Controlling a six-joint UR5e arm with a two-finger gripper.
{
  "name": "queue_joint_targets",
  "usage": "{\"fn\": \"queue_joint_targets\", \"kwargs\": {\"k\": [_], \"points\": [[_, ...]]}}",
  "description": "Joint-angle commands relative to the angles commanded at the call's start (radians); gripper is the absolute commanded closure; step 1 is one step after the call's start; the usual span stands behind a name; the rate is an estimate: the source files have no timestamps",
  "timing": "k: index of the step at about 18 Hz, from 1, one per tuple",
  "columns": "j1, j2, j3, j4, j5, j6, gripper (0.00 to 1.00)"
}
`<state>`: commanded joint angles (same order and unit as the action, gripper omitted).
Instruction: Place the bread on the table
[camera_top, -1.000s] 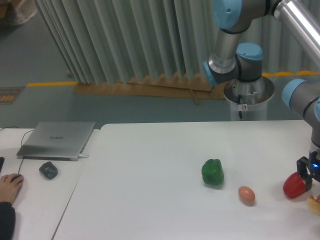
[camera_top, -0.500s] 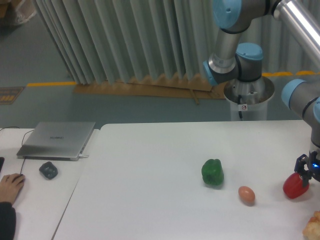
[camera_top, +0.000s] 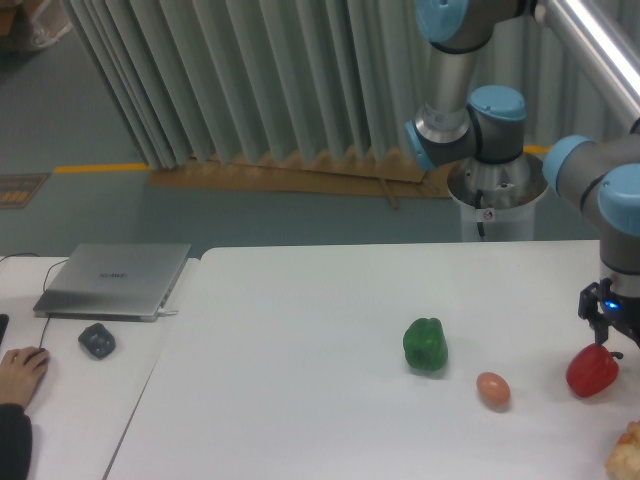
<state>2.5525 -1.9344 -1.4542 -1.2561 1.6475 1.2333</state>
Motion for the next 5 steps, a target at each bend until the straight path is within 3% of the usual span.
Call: {"fn": "queue_joint_targets", "kwargs": {"k": [1, 5], "points": [[0.0, 0.003, -0.005, -0.023, 0.001, 0.002, 0.0], [0.0, 0.041, -0.048, -0.017, 0.002, 0.003, 0.0]]}}
